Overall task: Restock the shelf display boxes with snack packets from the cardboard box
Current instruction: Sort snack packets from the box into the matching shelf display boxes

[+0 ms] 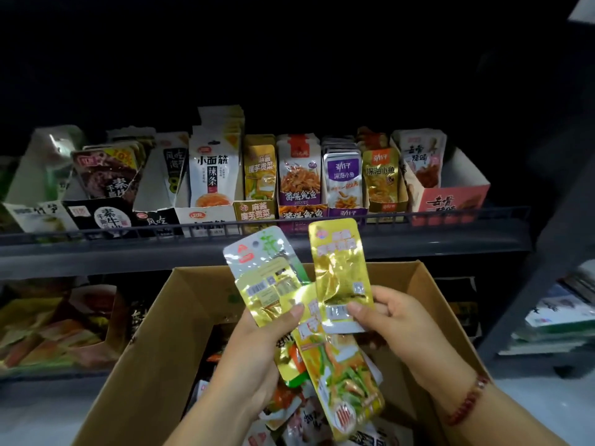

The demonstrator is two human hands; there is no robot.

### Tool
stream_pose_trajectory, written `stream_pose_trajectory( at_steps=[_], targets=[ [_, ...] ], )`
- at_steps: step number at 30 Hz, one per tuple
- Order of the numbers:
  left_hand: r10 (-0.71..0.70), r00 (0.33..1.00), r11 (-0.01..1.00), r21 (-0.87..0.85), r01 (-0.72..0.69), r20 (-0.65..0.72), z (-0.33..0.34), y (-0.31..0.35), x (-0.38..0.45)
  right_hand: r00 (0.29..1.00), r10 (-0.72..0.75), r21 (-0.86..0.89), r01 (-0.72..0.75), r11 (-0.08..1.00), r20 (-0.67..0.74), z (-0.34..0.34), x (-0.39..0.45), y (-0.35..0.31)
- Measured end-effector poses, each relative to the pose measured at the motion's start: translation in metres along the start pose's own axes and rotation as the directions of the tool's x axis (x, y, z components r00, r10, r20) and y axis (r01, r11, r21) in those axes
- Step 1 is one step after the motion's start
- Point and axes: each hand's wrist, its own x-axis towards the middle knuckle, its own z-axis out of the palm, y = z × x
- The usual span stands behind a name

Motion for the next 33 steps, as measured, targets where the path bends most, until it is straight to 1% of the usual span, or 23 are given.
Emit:
stream_pose_trajectory(
  at_steps=[2, 5, 7, 10, 11, 13, 14, 15, 17, 20, 22, 24, 27, 29, 30, 31, 33],
  targets=[
    [0.016, 0.998, 0.999, -0.037, -0.018, -0.054, -0.004, 0.0, 0.002, 0.995, -0.039, -0.003, 0.039, 0.999, -0.093, -0.005, 0.002, 0.003],
    [-0.003, 0.996, 0.991, -0.131, -0.008, -0.084, -0.007, 0.002, 0.005, 0.968, -0.143, -0.077, 0.129, 0.989, -0.207, -0.009, 0.001, 0.002],
    [-0.003, 0.994, 0.982, -0.186, -0.017, -0.106, -0.008, 0.002, 0.006, 0.943, -0.231, -0.16, 0.197, 0.967, -0.238, -0.008, -0.003, -0.001],
    [-0.001, 0.99, 0.975, -0.219, -0.031, -0.144, -0.007, 0.001, 0.007, 0.905, -0.371, -0.352, 0.285, 0.892, -0.207, 0.0, -0.009, 0.001],
    [0.007, 0.989, 0.974, -0.222, -0.041, -0.149, -0.006, 0.001, 0.007, 0.881, -0.435, -0.447, 0.319, 0.835, -0.183, 0.005, -0.012, 0.003],
    [0.017, 0.989, 0.973, -0.226, -0.051, -0.149, -0.004, 0.002, 0.005, 0.805, -0.59, -0.661, 0.411, 0.628, -0.061, 0.016, -0.015, 0.009],
    [0.02, 0.989, 0.971, -0.233, -0.054, -0.146, -0.003, 0.002, 0.005, 0.773, -0.634, -0.718, 0.446, 0.534, 0.009, 0.022, -0.017, 0.012],
    [0.022, 0.989, 0.967, -0.249, -0.059, -0.146, -0.002, 0.003, 0.004, 0.751, -0.657, -0.759, 0.464, 0.456, 0.063, 0.027, -0.018, 0.015],
    [0.027, 0.989, 0.959, -0.275, -0.065, -0.142, -0.001, 0.004, 0.003, 0.722, -0.676, -0.81, 0.48, 0.336, 0.147, 0.032, -0.018, 0.018],
    [0.048, 0.992, 0.956, -0.282, -0.08, -0.12, 0.0, 0.006, 0.002, 0.732, -0.639, -0.841, 0.484, 0.242, 0.237, 0.033, -0.019, 0.017],
    [0.056, 0.992, 0.962, -0.259, -0.084, -0.111, 0.0, 0.007, 0.001, 0.757, -0.59, -0.84, 0.492, 0.229, 0.282, 0.031, -0.019, 0.015],
    [0.058, 0.992, 0.971, -0.222, -0.083, -0.116, -0.001, 0.007, 0.001, 0.783, -0.536, -0.829, 0.502, 0.246, 0.315, 0.029, -0.019, 0.015],
    [0.063, 0.989, 0.979, -0.182, -0.087, -0.131, -0.003, 0.007, 0.001, 0.838, -0.41, -0.797, 0.505, 0.33, 0.361, 0.025, -0.018, 0.01],
    [0.063, 0.988, 0.981, -0.171, -0.087, -0.141, -0.004, 0.007, 0.001, 0.861, -0.289, -0.74, 0.508, 0.441, 0.419, 0.019, -0.015, 0.007],
    [0.062, 0.988, 0.982, -0.17, -0.086, -0.145, -0.005, 0.007, 0.002, 0.861, -0.225, -0.714, 0.506, 0.485, 0.457, 0.016, -0.014, 0.006],
    [0.059, 0.988, 0.982, -0.17, -0.084, -0.145, -0.006, 0.007, 0.002, 0.846, -0.207, -0.684, 0.522, 0.509, 0.491, 0.014, -0.013, 0.006],
    [0.052, 0.99, 0.983, -0.166, -0.074, -0.131, -0.007, 0.007, 0.003, 0.826, -0.218, -0.648, 0.548, 0.53, 0.52, 0.009, -0.01, 0.007]
  ],
)
